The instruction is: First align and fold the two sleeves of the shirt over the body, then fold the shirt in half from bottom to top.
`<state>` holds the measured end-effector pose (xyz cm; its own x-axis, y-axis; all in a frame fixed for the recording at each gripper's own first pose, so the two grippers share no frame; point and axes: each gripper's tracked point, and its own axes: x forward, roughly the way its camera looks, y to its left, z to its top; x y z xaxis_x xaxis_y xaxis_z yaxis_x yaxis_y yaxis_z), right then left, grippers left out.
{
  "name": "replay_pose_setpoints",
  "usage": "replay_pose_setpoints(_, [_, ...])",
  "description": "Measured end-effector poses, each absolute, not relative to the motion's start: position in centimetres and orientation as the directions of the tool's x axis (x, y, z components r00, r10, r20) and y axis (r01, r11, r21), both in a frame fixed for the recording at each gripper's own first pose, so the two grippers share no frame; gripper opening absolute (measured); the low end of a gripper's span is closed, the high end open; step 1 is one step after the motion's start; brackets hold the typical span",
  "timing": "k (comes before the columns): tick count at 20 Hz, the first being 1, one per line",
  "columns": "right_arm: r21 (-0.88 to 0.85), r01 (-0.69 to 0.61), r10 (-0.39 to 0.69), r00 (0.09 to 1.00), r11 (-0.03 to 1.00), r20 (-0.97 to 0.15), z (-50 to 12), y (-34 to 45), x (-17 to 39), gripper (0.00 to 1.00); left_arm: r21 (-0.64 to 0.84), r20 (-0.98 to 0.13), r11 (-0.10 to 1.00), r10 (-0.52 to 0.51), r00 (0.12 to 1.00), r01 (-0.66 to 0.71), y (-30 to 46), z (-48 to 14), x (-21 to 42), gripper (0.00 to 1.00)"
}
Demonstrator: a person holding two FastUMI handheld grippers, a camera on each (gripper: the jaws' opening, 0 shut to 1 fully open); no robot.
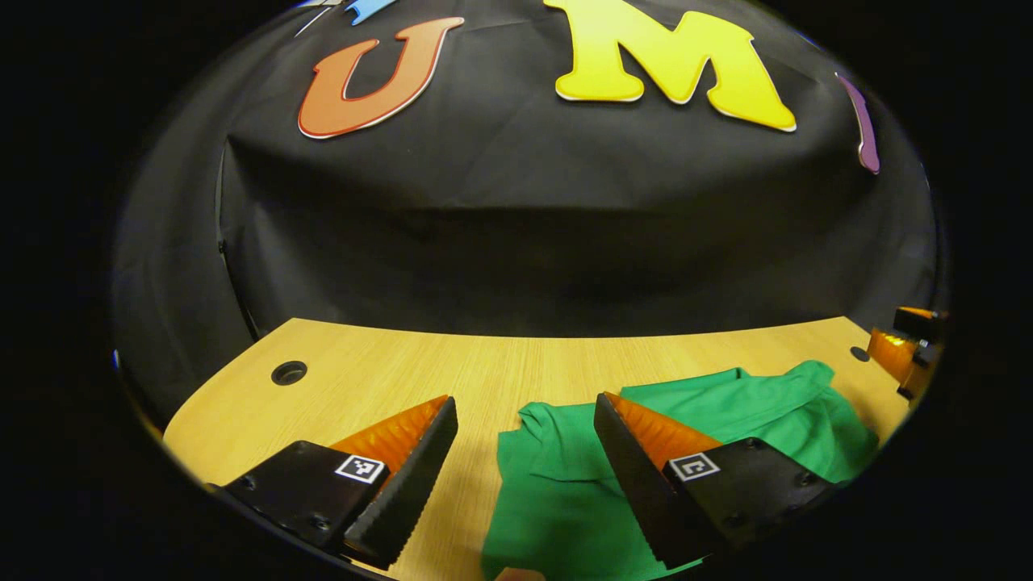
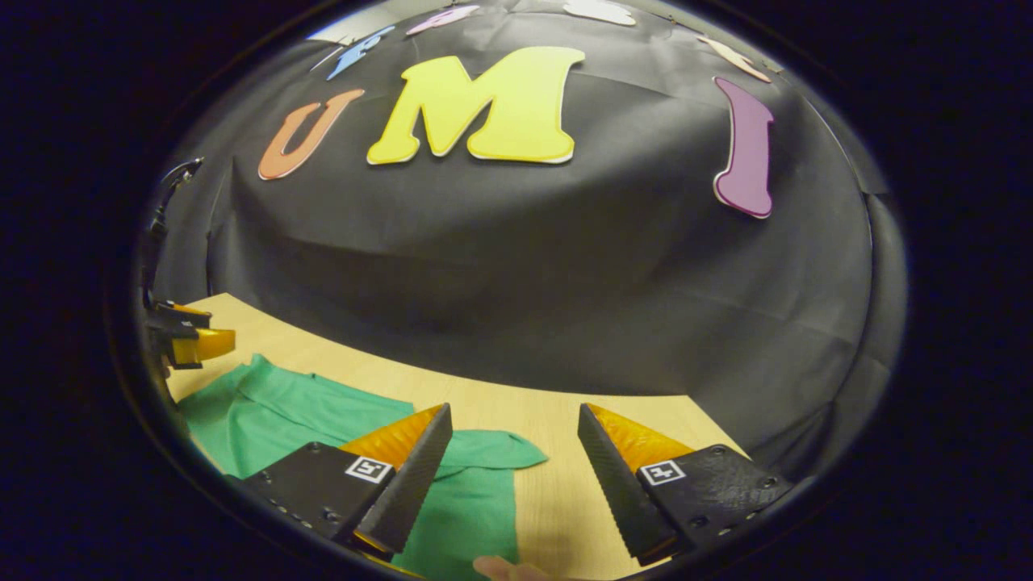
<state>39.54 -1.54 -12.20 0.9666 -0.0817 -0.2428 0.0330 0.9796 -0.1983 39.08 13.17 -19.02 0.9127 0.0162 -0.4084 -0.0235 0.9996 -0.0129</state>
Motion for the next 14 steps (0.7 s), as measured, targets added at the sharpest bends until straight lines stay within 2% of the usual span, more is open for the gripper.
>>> replay_pose_setpoints(7, [-0.175,0.018,-0.047,0.985,0.984,-0.165,-6.0,-1.2,31.3,0.95,-0.01,-0.351,1.0,0.006,0.936,-0.01,11.5,-12.4,30.9,1.0])
replay_pose_setpoints(11, [-0.141,0.007,-0.022,0.994,0.99,-0.103,-1.7,-1.3,25.2,0.96,0.007,-0.263,1.0,0.018,0.965,-0.016,10.2,-6.9,25.3,1.0])
replay_pose_setpoints(14, [-0.11,0.043,-0.052,0.996,0.993,-0.078,0.2,-2.4,20.6,0.95,0.003,-0.203,1.0,0.018,0.979,-0.018,8.5,-4.2,20.4,1.0])
